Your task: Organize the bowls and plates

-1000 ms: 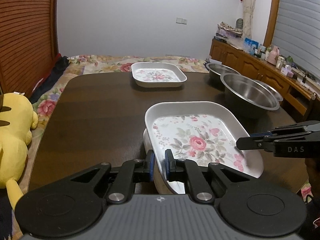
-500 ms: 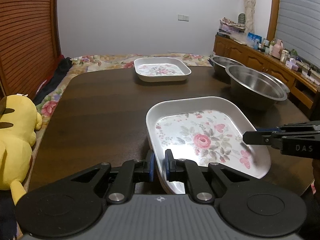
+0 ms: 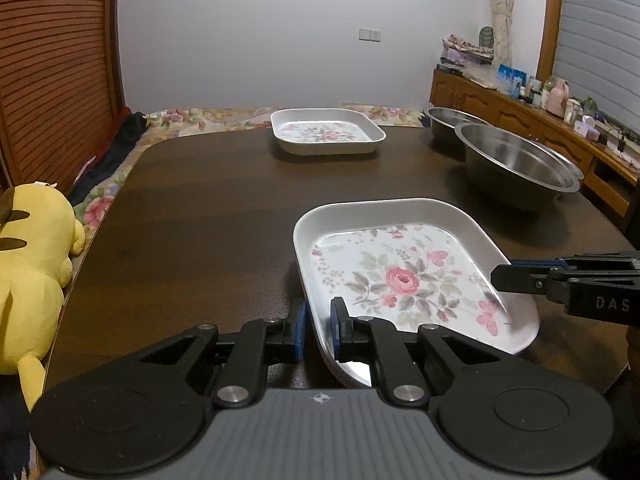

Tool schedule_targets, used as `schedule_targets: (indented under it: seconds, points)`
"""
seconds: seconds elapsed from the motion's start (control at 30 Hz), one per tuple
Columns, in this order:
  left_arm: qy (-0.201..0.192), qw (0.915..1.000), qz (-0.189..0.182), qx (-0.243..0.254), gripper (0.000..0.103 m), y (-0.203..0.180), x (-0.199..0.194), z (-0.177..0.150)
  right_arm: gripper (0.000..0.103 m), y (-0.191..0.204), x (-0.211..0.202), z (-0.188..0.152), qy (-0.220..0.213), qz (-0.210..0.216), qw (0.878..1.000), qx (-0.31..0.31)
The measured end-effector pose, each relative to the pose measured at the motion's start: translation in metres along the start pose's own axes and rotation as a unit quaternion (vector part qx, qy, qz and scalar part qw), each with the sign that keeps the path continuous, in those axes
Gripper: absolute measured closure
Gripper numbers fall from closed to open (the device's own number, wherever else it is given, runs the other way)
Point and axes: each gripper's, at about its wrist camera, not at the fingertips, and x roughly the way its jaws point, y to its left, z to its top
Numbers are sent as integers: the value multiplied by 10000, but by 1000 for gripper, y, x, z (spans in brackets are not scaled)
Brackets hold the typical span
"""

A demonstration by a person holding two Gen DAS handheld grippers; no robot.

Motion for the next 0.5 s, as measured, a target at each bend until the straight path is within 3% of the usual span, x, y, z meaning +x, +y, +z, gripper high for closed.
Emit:
schedule_targets:
  seconds: [0.37,0.5]
  points:
    - [-5,10000,-45,-89,89,2,0,2,85,0,0,4,16,62,10000,32]
    - [-118,9999,-78,-69,85,3,-5,11,85,-2,-7,18,-116,67,9999,-110]
